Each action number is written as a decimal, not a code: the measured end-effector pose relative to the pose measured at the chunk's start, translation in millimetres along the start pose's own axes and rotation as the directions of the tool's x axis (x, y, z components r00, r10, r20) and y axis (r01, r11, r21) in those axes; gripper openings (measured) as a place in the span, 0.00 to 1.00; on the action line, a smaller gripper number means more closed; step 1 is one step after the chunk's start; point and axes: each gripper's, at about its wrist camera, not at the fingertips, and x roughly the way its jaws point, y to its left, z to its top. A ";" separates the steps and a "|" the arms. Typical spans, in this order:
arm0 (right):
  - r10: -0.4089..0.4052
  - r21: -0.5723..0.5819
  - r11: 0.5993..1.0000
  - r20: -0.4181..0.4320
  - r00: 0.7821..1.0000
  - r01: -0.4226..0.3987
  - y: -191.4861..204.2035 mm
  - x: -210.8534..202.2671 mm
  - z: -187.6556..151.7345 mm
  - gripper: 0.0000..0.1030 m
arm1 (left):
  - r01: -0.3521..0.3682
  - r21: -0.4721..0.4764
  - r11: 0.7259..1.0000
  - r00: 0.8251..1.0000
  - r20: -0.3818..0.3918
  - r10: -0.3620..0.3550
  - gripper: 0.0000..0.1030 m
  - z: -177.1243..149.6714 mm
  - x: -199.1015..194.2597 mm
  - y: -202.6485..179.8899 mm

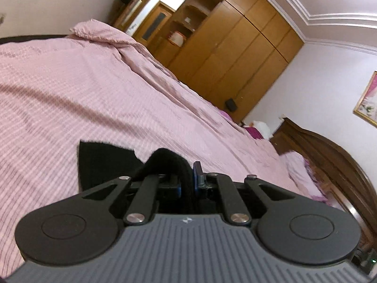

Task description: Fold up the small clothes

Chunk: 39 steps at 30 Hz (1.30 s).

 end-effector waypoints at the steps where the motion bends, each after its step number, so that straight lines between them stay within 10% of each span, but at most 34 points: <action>1: -0.007 -0.013 1.000 0.007 1.000 0.007 -1.8 9.3 1.7 0.12 | -0.014 0.008 1.000 1.000 0.004 0.014 0.10 3.6 10.6 -0.6; 16: -0.205 -0.200 0.961 -0.057 0.977 0.191 -57.9 111.6 -23.9 0.12 | -0.243 0.191 0.951 0.961 -0.082 0.262 0.10 -11.0 165.9 51.2; 30: -0.316 -0.197 0.939 -0.174 0.933 0.282 -83.6 137.2 -33.9 0.27 | -0.293 0.365 0.884 0.930 -0.106 0.352 0.13 -26.3 197.8 53.7; 34: -0.299 -0.213 0.940 -0.135 0.945 0.267 -71.0 120.1 -28.8 0.52 | -0.269 0.361 0.893 0.944 -0.086 0.319 0.26 -17.5 179.5 39.5; 39: -0.282 -0.242 0.934 -0.041 0.959 0.264 -53.5 92.2 -21.8 0.55 | -0.320 0.414 0.852 0.941 0.037 0.336 0.60 -13.3 159.7 24.5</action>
